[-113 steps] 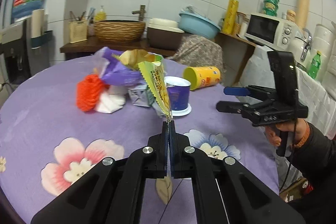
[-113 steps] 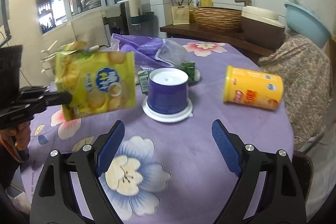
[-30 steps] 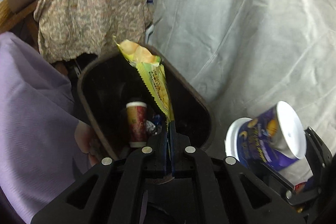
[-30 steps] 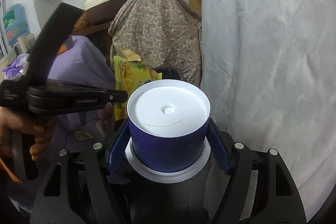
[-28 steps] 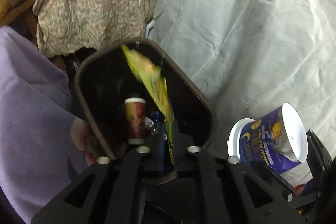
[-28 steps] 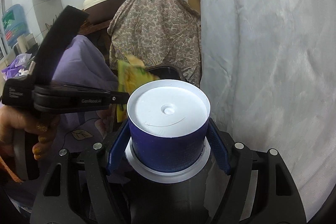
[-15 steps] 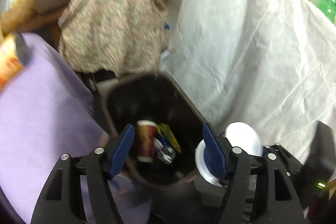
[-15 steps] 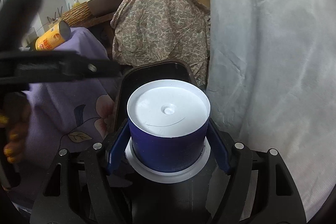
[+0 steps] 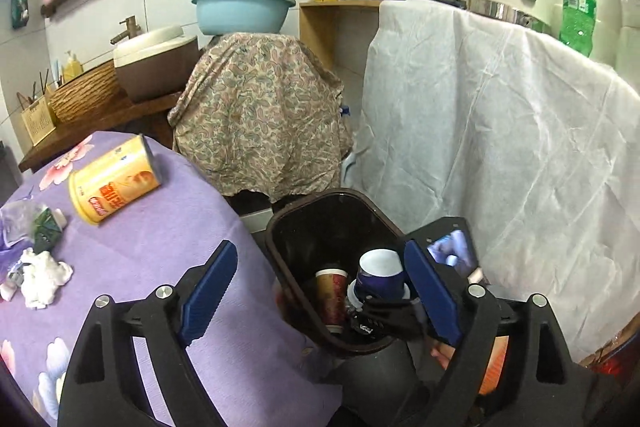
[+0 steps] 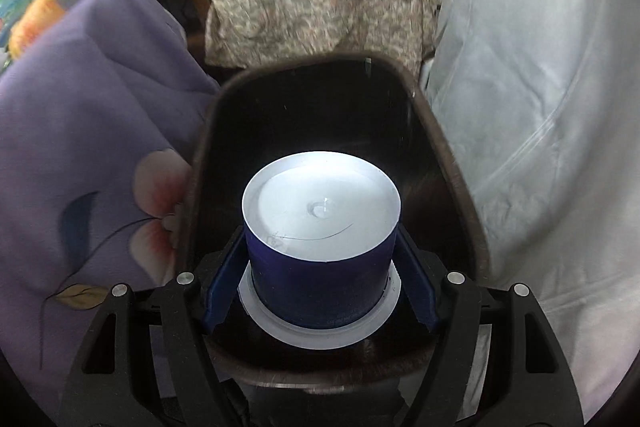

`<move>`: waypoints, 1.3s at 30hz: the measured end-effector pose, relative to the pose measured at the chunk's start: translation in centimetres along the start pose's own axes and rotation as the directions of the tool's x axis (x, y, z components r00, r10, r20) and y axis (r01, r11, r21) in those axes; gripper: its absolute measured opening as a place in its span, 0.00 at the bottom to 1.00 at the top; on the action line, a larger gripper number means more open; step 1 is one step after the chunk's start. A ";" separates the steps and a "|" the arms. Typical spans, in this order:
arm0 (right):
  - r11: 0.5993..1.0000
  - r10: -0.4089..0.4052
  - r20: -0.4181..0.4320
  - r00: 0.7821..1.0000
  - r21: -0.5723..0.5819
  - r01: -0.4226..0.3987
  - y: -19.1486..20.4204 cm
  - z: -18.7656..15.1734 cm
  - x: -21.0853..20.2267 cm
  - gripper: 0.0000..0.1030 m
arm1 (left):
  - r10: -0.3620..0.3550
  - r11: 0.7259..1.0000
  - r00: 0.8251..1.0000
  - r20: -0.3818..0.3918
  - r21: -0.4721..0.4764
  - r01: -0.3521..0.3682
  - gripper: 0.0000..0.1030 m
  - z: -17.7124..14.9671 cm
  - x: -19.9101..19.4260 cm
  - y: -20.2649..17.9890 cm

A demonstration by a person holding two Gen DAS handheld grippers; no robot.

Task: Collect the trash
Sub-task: 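Release the yellow bag and blue cup into the bin with both tools, then return to the table and grasp the white tissues with the right tool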

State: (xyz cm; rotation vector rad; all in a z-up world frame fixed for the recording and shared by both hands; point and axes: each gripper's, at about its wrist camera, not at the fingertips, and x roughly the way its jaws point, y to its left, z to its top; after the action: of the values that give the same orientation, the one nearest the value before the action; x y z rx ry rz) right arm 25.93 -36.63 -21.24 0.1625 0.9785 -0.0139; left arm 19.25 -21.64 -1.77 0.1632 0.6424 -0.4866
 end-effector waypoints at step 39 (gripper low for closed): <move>0.960 0.122 0.298 0.947 -0.278 -0.037 14.2 0.7 -15.8 0.86 | 0.174 0.980 0.982 0.072 -0.112 -0.165 0.94 -6.7 -11.9 12.7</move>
State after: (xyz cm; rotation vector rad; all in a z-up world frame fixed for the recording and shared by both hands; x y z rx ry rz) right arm 18.91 -23.64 -5.93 -0.0507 0.6474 0.1641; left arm 13.47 -3.99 0.14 0.0966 0.5679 -0.2927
